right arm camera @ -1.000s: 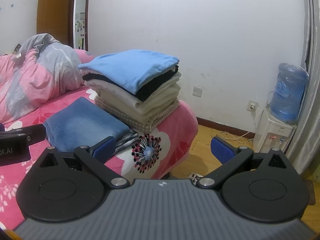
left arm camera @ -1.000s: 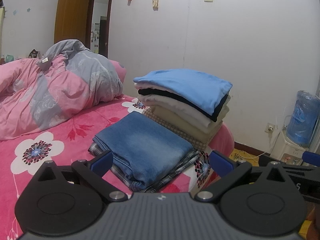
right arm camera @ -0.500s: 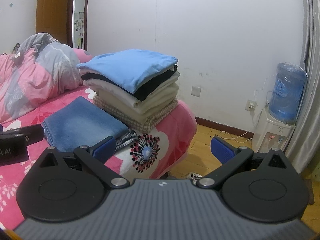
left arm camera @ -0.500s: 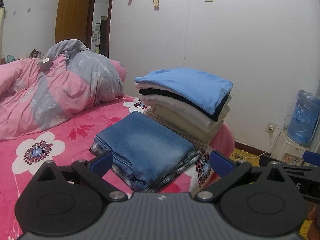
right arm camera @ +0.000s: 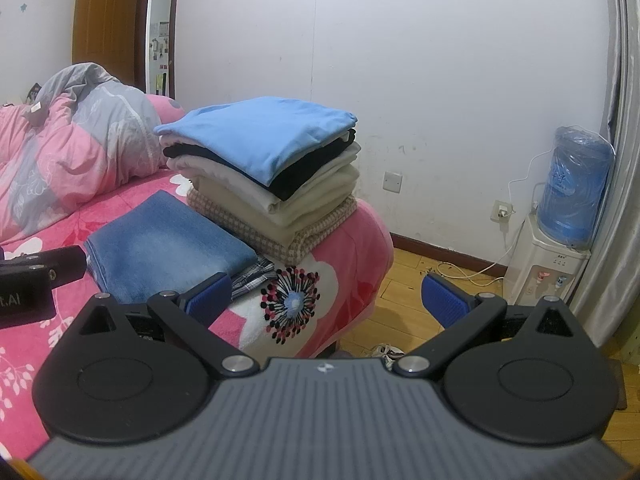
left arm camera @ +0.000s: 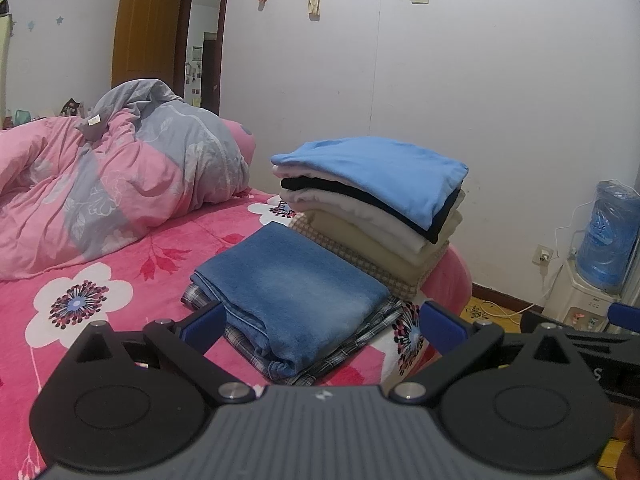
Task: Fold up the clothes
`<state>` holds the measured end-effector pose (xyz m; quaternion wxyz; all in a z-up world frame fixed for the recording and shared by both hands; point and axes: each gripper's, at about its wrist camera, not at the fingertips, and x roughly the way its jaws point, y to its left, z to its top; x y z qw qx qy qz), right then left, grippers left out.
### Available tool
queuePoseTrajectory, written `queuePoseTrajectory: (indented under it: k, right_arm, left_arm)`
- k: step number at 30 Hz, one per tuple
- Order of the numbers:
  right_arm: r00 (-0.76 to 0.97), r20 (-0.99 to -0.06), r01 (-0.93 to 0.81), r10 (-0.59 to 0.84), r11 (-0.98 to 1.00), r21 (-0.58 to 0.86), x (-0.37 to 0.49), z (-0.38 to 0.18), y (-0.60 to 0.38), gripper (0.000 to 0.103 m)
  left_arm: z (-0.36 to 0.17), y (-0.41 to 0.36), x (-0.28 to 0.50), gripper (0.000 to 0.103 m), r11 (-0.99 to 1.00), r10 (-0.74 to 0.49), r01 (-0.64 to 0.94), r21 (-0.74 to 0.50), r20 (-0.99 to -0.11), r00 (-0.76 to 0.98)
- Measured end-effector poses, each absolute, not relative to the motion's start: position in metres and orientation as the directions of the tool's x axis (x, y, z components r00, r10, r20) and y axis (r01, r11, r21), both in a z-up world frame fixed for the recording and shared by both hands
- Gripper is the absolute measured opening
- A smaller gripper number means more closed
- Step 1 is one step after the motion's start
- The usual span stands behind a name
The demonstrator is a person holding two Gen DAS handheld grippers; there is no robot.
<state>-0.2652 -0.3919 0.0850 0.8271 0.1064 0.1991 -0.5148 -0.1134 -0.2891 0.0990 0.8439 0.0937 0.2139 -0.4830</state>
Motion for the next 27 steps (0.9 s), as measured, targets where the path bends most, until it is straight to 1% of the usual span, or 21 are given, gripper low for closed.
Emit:
queuePoseTrajectory:
  k: [27]
  right_arm:
    - [0.385,-0.444,0.895,-0.809,0.445,-0.036,-0.2655,0.0844,-0.3921,0.102]
  left_arm:
    - [0.0990,-0.2859,-0.1124,0.103,0.514,-0.775,0.856,-0.051,-0.455,0.438]
